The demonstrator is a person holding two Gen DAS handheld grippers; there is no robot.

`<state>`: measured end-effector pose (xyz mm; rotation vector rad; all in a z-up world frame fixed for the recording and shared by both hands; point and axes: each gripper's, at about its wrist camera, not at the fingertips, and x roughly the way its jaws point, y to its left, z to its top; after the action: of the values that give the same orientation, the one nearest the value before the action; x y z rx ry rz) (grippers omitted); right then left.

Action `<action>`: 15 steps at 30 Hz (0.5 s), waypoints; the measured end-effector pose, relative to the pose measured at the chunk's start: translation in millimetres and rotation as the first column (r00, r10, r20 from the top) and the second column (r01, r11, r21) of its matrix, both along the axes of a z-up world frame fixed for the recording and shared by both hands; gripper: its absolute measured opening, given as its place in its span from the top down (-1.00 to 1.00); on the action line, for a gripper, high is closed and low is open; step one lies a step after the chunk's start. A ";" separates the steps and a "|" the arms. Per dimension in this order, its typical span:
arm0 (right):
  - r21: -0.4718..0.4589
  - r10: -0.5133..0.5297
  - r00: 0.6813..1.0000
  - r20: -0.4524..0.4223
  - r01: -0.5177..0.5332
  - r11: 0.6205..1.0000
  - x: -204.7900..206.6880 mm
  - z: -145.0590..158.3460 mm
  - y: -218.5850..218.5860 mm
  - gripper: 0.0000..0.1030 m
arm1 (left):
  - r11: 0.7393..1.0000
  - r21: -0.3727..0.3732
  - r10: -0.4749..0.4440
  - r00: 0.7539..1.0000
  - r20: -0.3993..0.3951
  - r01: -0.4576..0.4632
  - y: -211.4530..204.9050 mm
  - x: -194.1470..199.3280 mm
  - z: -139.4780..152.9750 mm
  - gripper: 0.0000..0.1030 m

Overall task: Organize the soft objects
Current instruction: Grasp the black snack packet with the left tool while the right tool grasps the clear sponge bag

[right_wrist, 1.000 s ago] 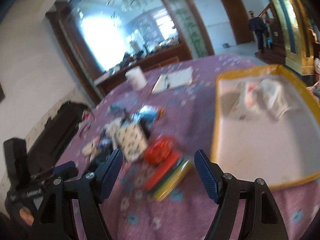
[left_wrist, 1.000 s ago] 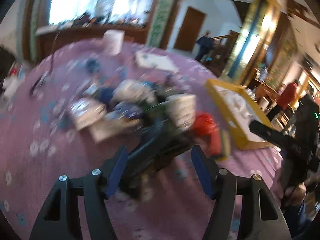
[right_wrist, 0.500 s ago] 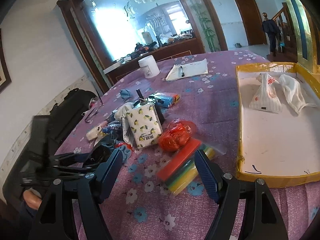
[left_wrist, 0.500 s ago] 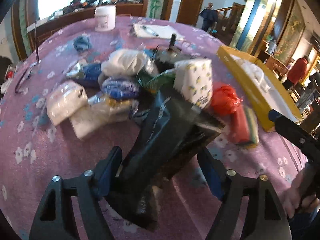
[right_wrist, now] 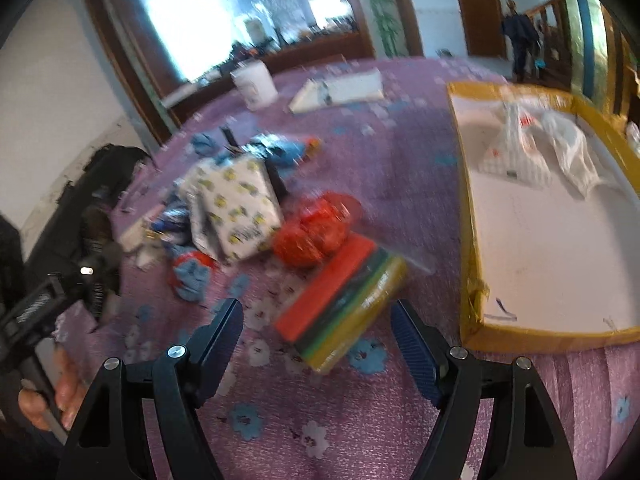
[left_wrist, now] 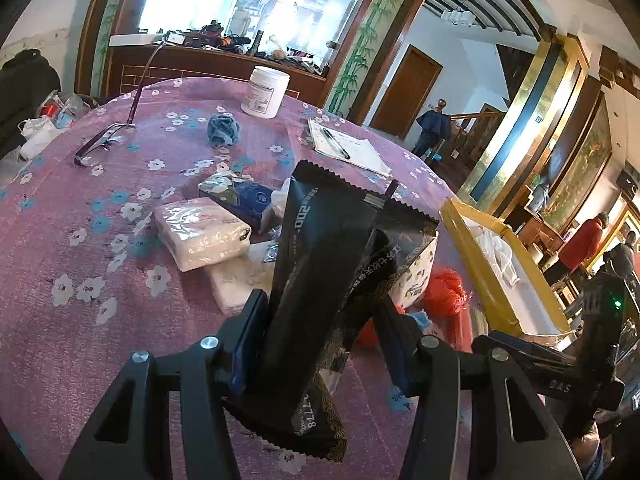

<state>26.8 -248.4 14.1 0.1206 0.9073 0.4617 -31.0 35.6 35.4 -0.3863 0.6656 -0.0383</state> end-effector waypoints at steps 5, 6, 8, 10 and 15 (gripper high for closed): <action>-0.119 -0.030 0.998 -0.049 0.024 0.993 11.3 -7.3 18.9 -0.55 | 1.000 0.013 -0.024 1.000 -0.006 0.024 -4.8 0.9 0.2 -0.02; -0.174 -0.030 0.999 -0.045 0.021 0.984 14.0 -8.0 28.2 -0.56 | 1.000 0.012 -0.028 1.000 -0.004 0.028 -5.4 0.5 0.5 -0.02; -0.237 -0.039 0.998 -0.041 0.028 0.971 17.8 -9.3 38.0 -0.56 | 0.999 0.016 -0.032 0.999 -0.002 0.032 -7.0 -1.5 0.4 -0.02; -0.272 -0.044 0.998 -0.036 0.033 0.962 21.9 -10.6 42.9 -0.56 | 0.999 0.016 -0.040 0.999 -0.002 0.040 -7.2 -0.4 0.4 -0.02; -0.188 -0.005 0.999 -0.048 -0.004 0.982 13.7 -4.2 25.6 0.00 | 0.999 0.012 -0.045 0.999 -0.002 0.045 -8.5 -1.3 0.3 -0.02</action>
<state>40.5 -222.8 9.9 -0.0405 0.9941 0.3719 -32.3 27.1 35.6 -0.3597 0.6757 -0.0770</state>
